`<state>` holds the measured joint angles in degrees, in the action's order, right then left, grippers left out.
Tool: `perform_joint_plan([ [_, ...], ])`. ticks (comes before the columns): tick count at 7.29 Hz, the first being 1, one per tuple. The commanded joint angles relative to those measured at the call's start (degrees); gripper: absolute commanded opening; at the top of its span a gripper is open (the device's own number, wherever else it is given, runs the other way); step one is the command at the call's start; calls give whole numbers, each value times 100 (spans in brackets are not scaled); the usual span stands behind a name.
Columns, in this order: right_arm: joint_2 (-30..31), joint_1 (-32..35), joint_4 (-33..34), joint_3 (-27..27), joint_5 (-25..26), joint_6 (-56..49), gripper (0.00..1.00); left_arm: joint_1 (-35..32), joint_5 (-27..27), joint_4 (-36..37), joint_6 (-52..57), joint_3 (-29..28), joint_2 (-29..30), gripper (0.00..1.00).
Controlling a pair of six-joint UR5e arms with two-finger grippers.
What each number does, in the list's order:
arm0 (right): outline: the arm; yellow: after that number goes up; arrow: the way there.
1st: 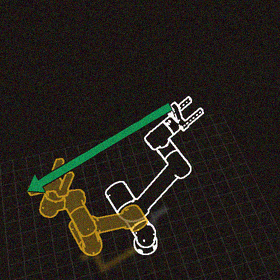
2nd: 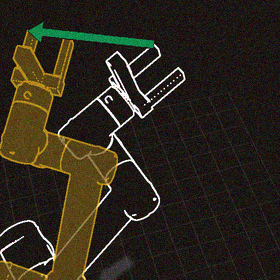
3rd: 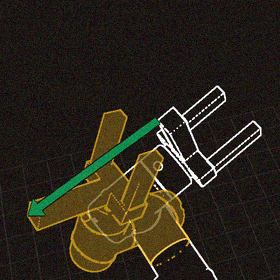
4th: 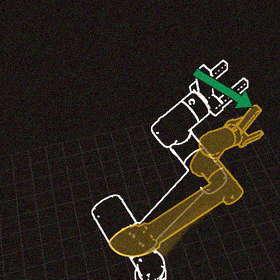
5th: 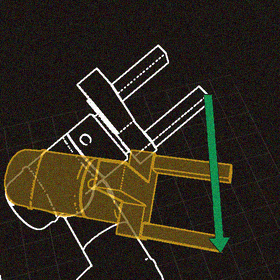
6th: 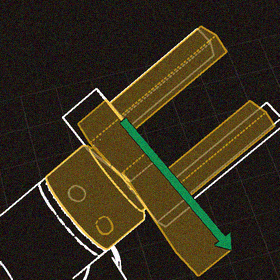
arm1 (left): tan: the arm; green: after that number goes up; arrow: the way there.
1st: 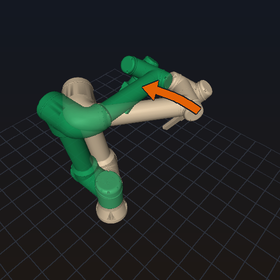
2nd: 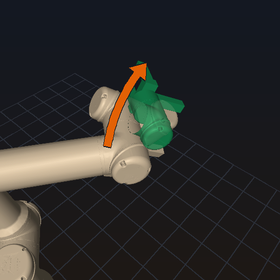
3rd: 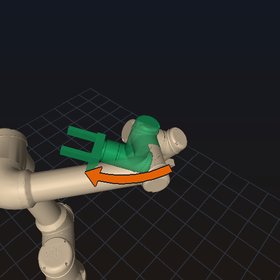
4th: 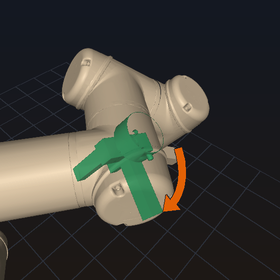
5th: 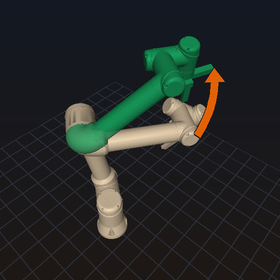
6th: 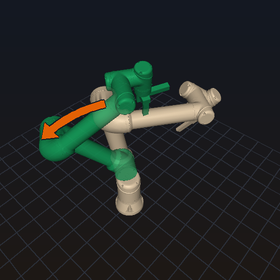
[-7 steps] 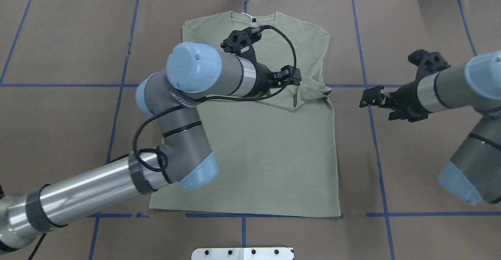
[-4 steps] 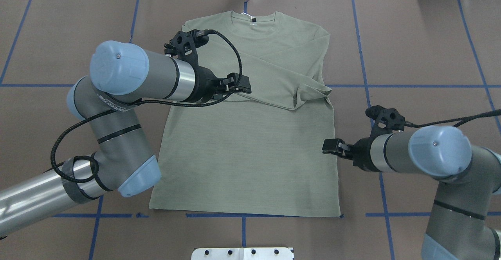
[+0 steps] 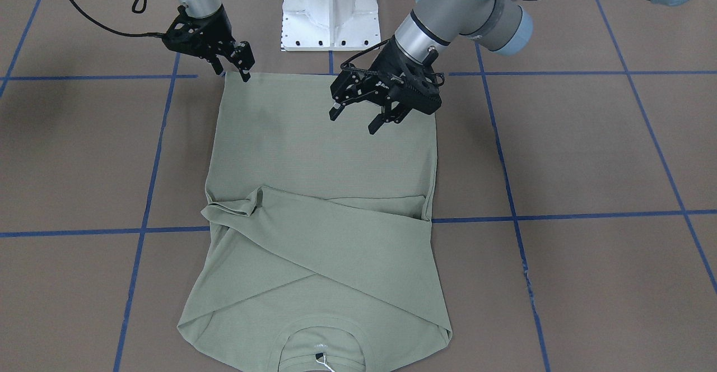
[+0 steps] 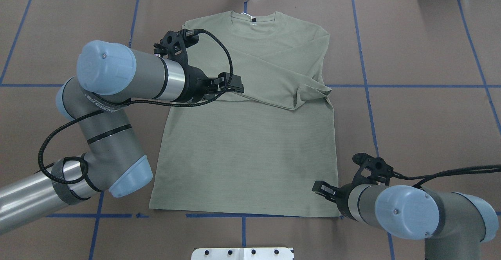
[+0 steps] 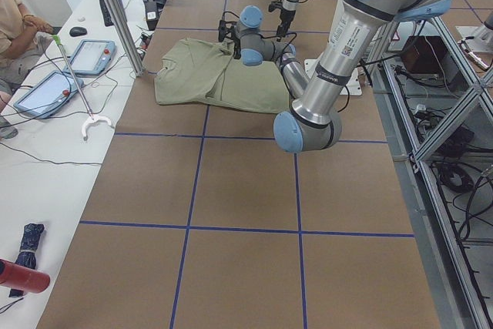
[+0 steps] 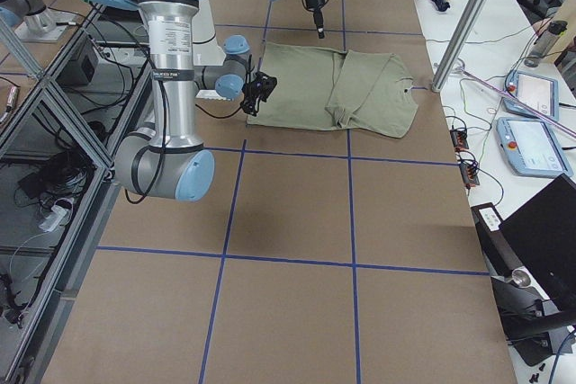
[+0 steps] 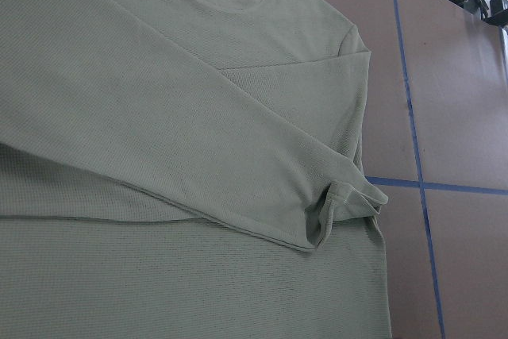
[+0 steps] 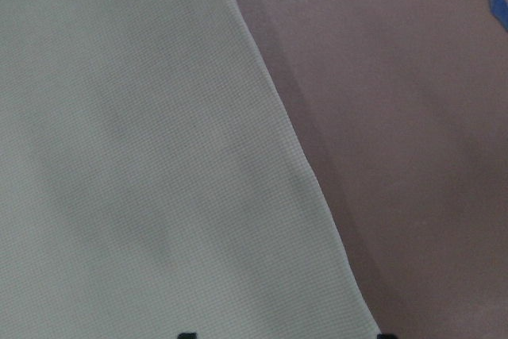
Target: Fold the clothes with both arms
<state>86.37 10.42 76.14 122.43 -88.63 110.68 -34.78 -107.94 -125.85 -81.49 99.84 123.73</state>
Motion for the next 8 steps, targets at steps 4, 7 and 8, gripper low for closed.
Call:
perform_joint_plan([
  [4,55,-304,138,-219,21,428,64,24,9,-10,-200,-44,11,95],
  [7,64,-365,147,-289,30,587,60,24,18,-10,-227,-44,11,95],
  [8,73,-365,147,-281,30,621,49,24,18,-10,-235,-53,11,95],
])
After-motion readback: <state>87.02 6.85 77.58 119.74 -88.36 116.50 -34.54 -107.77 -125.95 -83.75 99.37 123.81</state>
